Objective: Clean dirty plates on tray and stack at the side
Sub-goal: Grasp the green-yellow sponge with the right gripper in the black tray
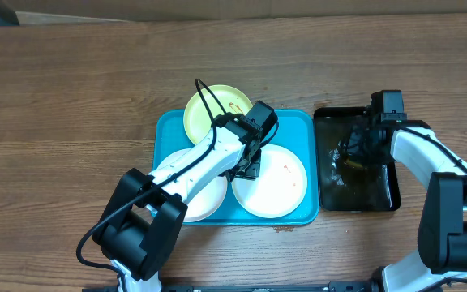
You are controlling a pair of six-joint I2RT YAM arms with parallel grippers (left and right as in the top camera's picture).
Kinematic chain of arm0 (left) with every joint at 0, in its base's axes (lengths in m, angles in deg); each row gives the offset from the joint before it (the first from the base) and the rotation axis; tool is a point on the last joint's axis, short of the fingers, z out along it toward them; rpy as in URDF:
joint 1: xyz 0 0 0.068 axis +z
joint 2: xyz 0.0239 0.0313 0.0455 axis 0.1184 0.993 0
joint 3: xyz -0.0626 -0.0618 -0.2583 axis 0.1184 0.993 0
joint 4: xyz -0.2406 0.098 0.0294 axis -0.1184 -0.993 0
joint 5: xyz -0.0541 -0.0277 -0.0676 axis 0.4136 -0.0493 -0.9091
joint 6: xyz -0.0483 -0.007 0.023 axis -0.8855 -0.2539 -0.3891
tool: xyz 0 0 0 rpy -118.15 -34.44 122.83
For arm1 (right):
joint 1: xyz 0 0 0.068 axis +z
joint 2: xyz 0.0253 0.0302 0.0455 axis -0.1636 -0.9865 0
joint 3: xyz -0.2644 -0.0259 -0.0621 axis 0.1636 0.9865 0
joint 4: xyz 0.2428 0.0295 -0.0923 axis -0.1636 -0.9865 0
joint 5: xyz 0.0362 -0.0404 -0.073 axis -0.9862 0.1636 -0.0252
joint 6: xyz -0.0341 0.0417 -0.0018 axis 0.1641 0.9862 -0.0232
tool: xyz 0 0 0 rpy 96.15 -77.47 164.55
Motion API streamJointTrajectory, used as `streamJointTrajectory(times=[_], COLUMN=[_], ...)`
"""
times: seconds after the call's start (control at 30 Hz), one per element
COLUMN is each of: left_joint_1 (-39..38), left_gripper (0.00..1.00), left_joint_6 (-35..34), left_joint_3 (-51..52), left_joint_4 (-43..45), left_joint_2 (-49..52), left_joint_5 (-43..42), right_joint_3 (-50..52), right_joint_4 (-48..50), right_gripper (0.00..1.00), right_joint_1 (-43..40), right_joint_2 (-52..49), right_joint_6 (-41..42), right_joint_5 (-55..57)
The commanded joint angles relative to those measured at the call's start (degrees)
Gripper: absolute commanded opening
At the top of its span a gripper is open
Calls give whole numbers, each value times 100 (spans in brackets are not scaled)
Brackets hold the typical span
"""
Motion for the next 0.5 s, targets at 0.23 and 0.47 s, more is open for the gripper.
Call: streamJointTrajectory(times=[0.23,0.47], left_joint_1=[-13,-11], left_gripper=[52,52], left_joint_6=[46,46], left_joint_3=[-85,-85], left_joint_4=[7,7], left_joint_2=[-76,-76], left_joint_5=[-28,-28], right_joint_3=[-22,15], right_joint_4=[455,575], right_gripper=[78,58], right_joint_1=[-15,-15], right_joint_2=[-52,-52], right_joint_6=[-26,-24], right_joint_5=[116,151])
